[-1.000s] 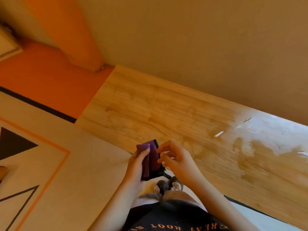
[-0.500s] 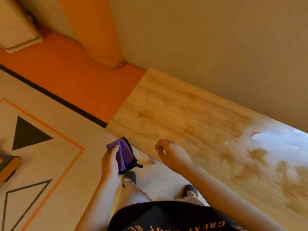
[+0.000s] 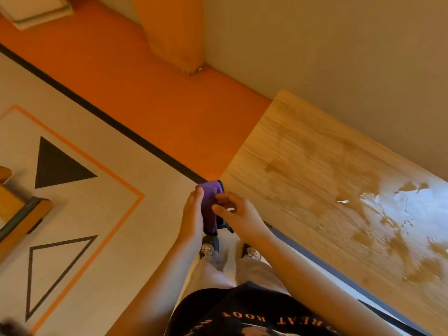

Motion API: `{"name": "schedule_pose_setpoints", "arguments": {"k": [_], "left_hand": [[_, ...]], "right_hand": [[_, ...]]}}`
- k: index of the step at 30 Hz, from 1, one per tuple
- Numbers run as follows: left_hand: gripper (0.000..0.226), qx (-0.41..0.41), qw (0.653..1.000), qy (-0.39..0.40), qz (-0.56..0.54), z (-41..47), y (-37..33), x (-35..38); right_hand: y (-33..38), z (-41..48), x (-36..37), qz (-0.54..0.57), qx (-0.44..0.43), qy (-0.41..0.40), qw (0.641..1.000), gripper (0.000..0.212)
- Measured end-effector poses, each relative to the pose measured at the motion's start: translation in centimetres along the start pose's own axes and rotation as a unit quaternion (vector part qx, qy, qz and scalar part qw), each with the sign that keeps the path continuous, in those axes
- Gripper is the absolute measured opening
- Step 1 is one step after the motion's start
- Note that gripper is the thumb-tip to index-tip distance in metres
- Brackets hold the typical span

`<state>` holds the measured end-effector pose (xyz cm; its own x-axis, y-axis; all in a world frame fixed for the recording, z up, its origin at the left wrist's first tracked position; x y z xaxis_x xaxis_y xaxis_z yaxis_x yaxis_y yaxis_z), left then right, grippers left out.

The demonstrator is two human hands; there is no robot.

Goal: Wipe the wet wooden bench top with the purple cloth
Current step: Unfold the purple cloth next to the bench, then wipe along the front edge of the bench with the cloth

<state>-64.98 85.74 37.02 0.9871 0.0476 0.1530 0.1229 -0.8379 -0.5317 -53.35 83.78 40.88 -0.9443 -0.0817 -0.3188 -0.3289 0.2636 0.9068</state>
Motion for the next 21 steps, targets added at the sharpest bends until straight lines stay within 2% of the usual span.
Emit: {"name": "schedule_pose_setpoints", "arguments": {"k": [2,5,9,11,14,16,18,21], "left_hand": [[0.025,-0.031,0.998,0.036,-0.048,-0.3,0.8,1.1],[0.034,-0.076,0.991,0.063,-0.094,-0.4,2.2,1.3],[0.033,-0.107,0.981,0.072,-0.147,0.5,3.1,0.4],[0.041,-0.13,0.97,0.079,-0.189,1.4,3.4,0.3],[0.066,-0.161,0.953,0.128,-0.221,2.4,3.9,0.2],[0.078,-0.185,0.943,0.156,-0.227,2.9,4.4,-0.6],[0.081,-0.186,0.947,0.18,-0.192,3.2,4.4,-1.7],[0.068,-0.157,0.967,0.171,-0.108,3.9,4.3,-2.6]], "right_hand": [[-0.5,0.3,0.6,0.051,0.048,-0.016,0.997,0.037],[-1.3,0.5,0.4,0.123,0.096,-0.041,0.987,0.024],[0.2,0.5,0.4,0.055,0.054,0.019,0.997,0.013],[1.2,0.6,0.8,0.059,0.018,0.049,0.997,0.008],[1.5,0.9,1.5,0.167,0.005,0.079,0.983,0.004],[0.8,1.4,1.1,0.222,0.02,0.062,0.973,0.006],[-0.7,2.1,-0.3,0.197,0.05,0.025,0.979,0.008],[-3.6,3.5,-1.8,0.065,0.08,0.019,0.994,0.015]]}}
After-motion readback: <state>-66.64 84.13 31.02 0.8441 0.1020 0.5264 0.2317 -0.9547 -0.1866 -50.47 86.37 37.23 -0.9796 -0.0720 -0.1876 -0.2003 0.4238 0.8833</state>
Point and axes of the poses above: each hand's wrist, its own z-axis towards the middle knuckle, its own x-axis out of the palm, y = z × x, the point moved 9 cm from there along z, towards the middle knuckle, and after that the axes turned 14 degrees about -x, right-handed, at the moved point
